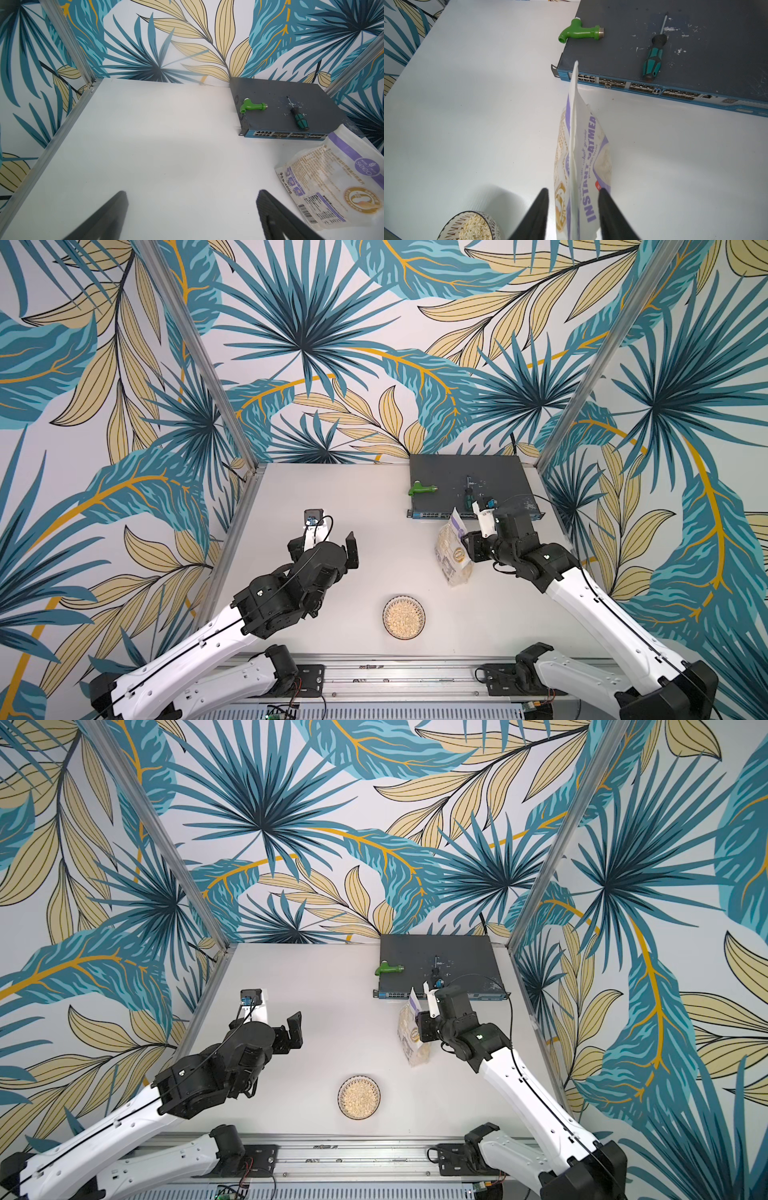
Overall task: Pour the oats into the breakfast bowl
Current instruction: Close the oats bag at the center of the board, then reset both arms
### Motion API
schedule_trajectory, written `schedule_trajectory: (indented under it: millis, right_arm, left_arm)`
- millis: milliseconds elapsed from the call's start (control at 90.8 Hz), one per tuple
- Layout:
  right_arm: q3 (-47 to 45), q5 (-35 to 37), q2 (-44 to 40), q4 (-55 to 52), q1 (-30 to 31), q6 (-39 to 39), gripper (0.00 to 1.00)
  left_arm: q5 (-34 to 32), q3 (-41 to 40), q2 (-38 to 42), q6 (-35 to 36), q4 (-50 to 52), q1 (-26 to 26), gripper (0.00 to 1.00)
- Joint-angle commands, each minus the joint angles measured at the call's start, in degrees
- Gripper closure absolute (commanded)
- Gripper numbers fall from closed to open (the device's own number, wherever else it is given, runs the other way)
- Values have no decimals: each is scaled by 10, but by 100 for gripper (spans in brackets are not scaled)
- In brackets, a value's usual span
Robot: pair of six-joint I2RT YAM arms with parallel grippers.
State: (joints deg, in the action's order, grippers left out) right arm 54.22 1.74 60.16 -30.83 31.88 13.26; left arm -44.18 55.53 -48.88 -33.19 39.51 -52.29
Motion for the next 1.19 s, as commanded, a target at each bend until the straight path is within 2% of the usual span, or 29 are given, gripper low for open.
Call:
schedule_trajectory:
  millis: [0, 55, 132, 231, 331, 419, 474, 529, 595, 749, 881, 981, 1124, 1179]
  right_arm:
    - [-42, 43, -56, 96, 3, 25, 1]
    - [-75, 76, -87, 156, 1, 39, 0]
    - [-122, 115, -116, 250, -12, 46, 0]
    - [-150, 143, -104, 346, -51, 37, 0]
    - [-144, 109, -59, 405, -123, 30, 0]
    - [-154, 74, -24, 476, -219, 46, 0]
    - [-185, 68, -9, 543, -275, 54, 0]
    - [-238, 88, -3, 637, -301, 38, 0]
    - [-293, 99, 3, 720, -310, 2, 0]
    - [-346, 86, 66, 769, -312, -29, 0]
    - [-405, 104, 125, 884, -311, -58, 0]
    - [-407, 108, 147, 907, -312, -68, 0]
    - [-427, 91, 206, 1035, -313, -89, 1]
    - [-431, 67, 239, 1073, -314, -98, 0]
  left_arm:
    - [-58, -27, 1, 23, -48, 3, 0]
    - [-65, -44, -1, 49, -83, 11, 0]
    - [-63, -80, -8, 136, -177, 30, 0]
    - [-41, -106, -35, 199, -256, 92, 0]
    - [13, -133, -61, 215, -316, 174, 0]
    - [31, -173, -85, 205, -391, 235, 0]
    - [41, -195, -103, 186, -429, 271, 0]
    - [53, -215, -125, 188, -463, 302, 0]
    - [54, -231, -155, 190, -495, 325, 0]
    - [63, -235, -211, 248, -565, 344, 0]
    - [55, -246, -257, 292, -642, 359, 0]
    - [84, -233, -265, 283, -610, 370, 0]
    - [118, -269, -250, 290, -644, 378, 0]
    - [123, -297, -261, 309, -688, 378, 0]
